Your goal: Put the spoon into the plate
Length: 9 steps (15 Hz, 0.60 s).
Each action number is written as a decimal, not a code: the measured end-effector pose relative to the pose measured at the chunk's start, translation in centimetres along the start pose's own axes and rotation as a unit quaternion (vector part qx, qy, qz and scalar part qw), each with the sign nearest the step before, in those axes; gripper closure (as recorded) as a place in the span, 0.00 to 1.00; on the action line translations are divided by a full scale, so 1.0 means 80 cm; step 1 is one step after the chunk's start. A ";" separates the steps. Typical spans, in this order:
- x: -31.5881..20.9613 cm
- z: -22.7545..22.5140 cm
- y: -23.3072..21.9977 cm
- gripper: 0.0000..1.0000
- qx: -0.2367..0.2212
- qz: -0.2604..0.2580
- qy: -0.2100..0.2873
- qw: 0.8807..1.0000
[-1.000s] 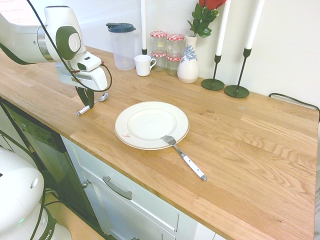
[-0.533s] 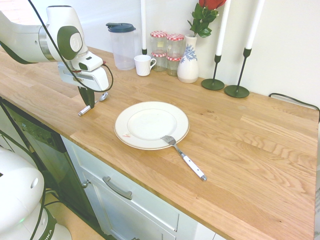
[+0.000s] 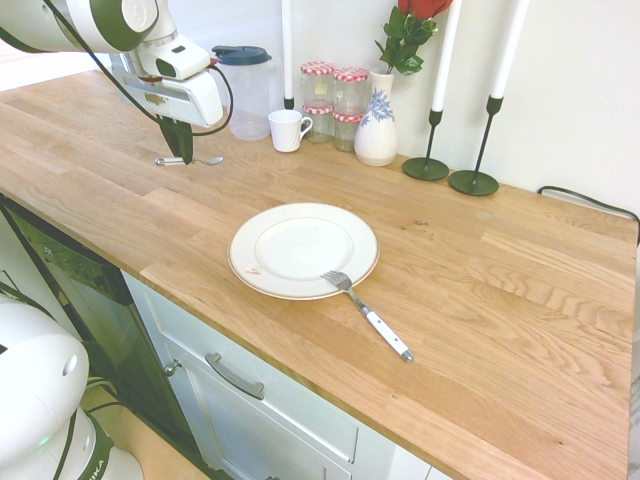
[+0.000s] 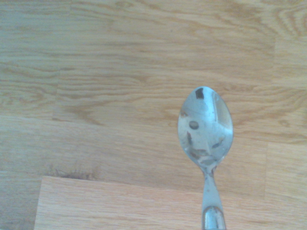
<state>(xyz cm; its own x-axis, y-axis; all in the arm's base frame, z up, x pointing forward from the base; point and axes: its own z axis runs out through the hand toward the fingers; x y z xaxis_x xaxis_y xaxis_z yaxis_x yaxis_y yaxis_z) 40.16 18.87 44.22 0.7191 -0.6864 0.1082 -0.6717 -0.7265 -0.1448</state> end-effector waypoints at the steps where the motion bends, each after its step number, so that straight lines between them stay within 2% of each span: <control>1: 0.007 -0.007 0.004 1.00 0.002 0.007 0.002 1.000; 4: 0.059 -0.036 0.039 1.00 0.006 0.042 0.013 0.999; 9: 0.148 -0.081 0.159 1.00 0.008 0.097 0.029 0.995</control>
<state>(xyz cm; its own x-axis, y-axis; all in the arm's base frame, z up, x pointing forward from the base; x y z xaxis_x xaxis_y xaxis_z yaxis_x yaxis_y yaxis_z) 38.97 1.34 50.01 0.5652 -0.8141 0.1330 -0.7930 -0.5807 -0.1843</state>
